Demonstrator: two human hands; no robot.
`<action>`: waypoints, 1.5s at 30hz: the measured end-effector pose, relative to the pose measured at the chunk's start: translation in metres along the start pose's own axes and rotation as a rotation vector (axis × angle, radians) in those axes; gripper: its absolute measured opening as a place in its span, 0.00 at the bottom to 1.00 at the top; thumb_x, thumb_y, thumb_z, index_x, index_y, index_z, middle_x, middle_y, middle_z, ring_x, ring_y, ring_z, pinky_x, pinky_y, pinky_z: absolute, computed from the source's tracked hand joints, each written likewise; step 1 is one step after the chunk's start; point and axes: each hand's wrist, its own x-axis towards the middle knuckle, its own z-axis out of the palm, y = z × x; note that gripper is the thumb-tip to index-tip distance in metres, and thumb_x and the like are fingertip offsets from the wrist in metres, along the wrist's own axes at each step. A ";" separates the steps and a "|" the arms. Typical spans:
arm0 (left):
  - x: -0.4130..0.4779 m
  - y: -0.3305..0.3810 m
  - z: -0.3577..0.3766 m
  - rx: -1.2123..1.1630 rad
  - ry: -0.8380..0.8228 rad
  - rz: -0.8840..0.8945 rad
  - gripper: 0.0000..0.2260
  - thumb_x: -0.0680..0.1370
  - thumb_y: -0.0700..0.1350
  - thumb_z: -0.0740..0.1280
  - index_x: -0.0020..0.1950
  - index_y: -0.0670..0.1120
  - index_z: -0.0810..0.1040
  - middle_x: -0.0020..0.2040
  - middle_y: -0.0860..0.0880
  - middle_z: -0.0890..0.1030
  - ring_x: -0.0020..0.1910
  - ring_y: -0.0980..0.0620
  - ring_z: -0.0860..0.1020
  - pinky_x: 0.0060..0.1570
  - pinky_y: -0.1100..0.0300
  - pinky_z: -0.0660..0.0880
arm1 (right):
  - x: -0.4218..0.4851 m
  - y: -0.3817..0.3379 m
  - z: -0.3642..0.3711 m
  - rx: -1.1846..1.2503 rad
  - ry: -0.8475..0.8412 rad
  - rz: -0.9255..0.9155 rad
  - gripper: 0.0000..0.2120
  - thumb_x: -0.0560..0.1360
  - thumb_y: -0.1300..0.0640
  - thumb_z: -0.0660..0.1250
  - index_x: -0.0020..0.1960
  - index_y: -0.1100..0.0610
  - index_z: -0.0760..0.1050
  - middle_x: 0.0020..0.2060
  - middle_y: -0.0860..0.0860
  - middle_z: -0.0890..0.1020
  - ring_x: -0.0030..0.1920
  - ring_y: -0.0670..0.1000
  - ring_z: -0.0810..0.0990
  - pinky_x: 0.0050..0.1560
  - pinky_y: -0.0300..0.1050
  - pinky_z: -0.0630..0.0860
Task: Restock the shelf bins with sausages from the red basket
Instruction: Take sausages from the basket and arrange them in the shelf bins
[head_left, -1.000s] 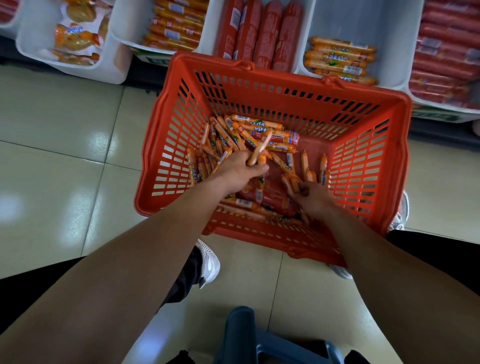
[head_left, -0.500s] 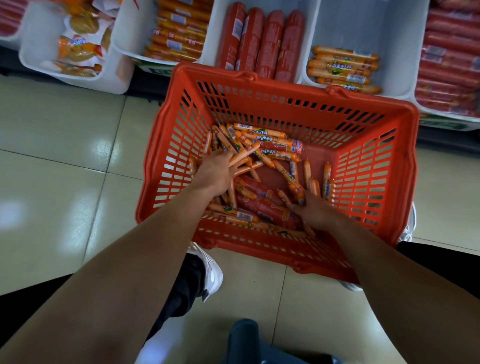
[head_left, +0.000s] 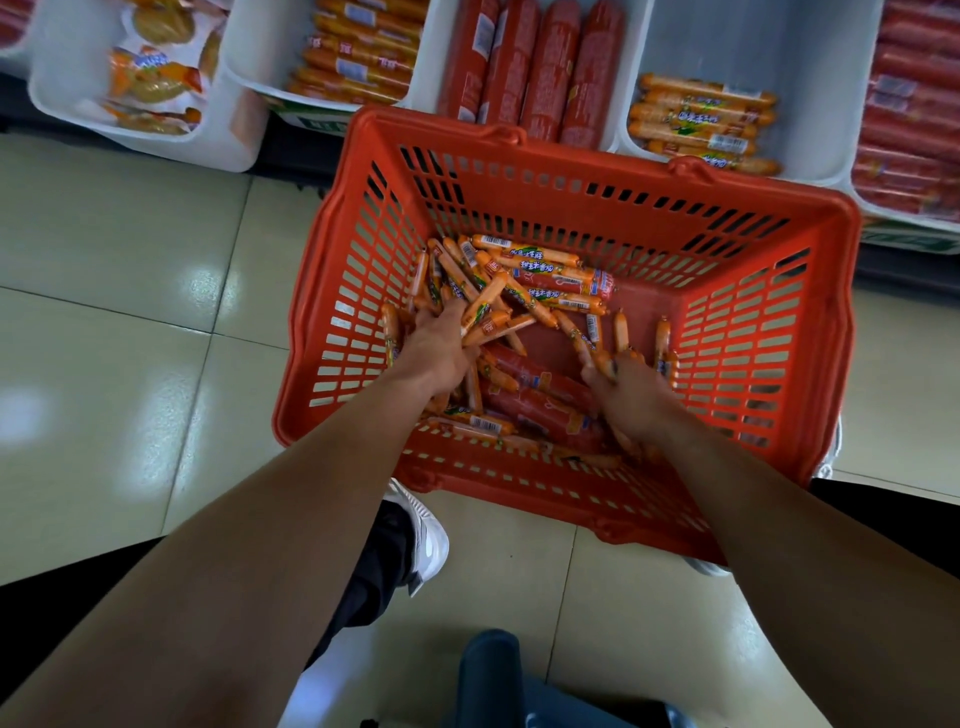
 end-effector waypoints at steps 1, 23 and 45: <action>-0.001 -0.001 0.001 -0.028 0.003 0.016 0.25 0.81 0.47 0.66 0.76 0.53 0.61 0.71 0.40 0.64 0.65 0.37 0.72 0.64 0.45 0.71 | 0.003 -0.002 -0.004 0.004 0.055 0.000 0.21 0.80 0.40 0.61 0.59 0.57 0.72 0.57 0.57 0.79 0.55 0.59 0.78 0.50 0.49 0.71; 0.012 -0.003 0.004 -0.314 0.120 0.098 0.26 0.76 0.45 0.74 0.71 0.48 0.69 0.56 0.51 0.79 0.55 0.50 0.78 0.46 0.66 0.70 | 0.039 0.014 0.008 -0.055 0.052 0.223 0.33 0.67 0.39 0.76 0.63 0.57 0.70 0.56 0.58 0.79 0.57 0.61 0.78 0.51 0.50 0.75; 0.017 0.002 0.006 -0.233 -0.062 0.064 0.36 0.77 0.49 0.73 0.80 0.49 0.58 0.73 0.46 0.70 0.69 0.44 0.71 0.60 0.55 0.70 | 0.032 0.010 0.000 0.009 -0.007 0.078 0.21 0.66 0.42 0.77 0.49 0.50 0.73 0.44 0.50 0.79 0.45 0.53 0.79 0.42 0.44 0.70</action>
